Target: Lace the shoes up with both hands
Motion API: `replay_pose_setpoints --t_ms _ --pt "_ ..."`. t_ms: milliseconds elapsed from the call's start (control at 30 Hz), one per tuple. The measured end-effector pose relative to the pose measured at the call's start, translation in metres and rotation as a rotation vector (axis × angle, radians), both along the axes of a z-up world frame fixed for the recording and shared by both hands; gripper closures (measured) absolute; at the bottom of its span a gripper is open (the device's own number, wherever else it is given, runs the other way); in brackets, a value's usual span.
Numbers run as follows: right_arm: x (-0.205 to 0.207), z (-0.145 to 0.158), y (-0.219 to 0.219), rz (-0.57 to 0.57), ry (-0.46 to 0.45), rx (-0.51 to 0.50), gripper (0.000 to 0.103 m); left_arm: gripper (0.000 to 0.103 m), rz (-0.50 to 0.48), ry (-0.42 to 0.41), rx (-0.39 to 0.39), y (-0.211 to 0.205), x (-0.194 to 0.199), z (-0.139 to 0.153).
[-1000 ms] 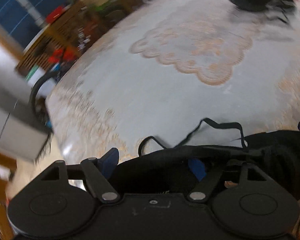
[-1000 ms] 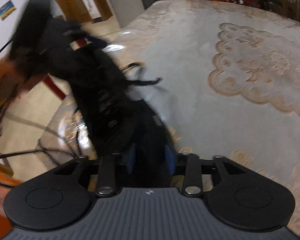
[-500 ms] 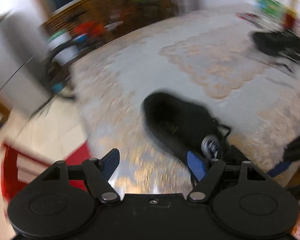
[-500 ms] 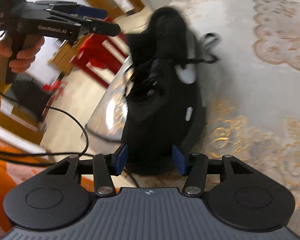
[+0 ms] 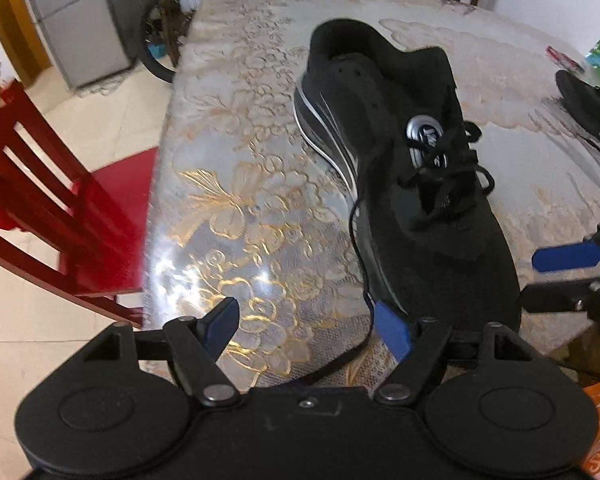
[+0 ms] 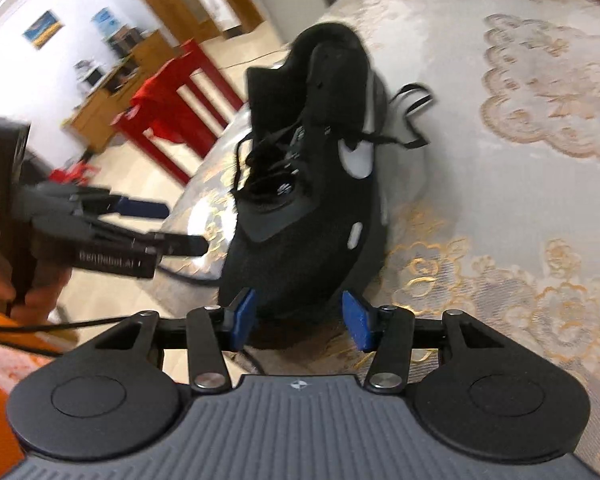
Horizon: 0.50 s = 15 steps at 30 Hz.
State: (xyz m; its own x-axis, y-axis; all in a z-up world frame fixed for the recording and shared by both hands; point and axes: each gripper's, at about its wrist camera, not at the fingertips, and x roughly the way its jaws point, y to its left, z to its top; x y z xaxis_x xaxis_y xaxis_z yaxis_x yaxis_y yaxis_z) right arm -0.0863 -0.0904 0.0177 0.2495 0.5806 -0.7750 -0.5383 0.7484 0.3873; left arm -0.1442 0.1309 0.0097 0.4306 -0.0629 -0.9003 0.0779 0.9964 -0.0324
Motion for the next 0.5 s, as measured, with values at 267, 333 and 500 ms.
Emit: replay_pose_setpoints --t_ms 267,333,500 --pt "0.002 0.003 -0.016 -0.201 -0.073 -0.033 0.050 0.031 0.014 -0.019 -0.010 0.007 -0.003 -0.002" --pt "0.008 0.004 -0.025 -0.274 -0.080 -0.010 0.050 0.031 0.022 -0.025 -0.004 0.007 -0.003 -0.001" --pt "0.039 0.010 -0.040 -0.361 -0.150 0.017 0.050 0.031 0.041 -0.039 0.011 0.007 -0.002 0.001"
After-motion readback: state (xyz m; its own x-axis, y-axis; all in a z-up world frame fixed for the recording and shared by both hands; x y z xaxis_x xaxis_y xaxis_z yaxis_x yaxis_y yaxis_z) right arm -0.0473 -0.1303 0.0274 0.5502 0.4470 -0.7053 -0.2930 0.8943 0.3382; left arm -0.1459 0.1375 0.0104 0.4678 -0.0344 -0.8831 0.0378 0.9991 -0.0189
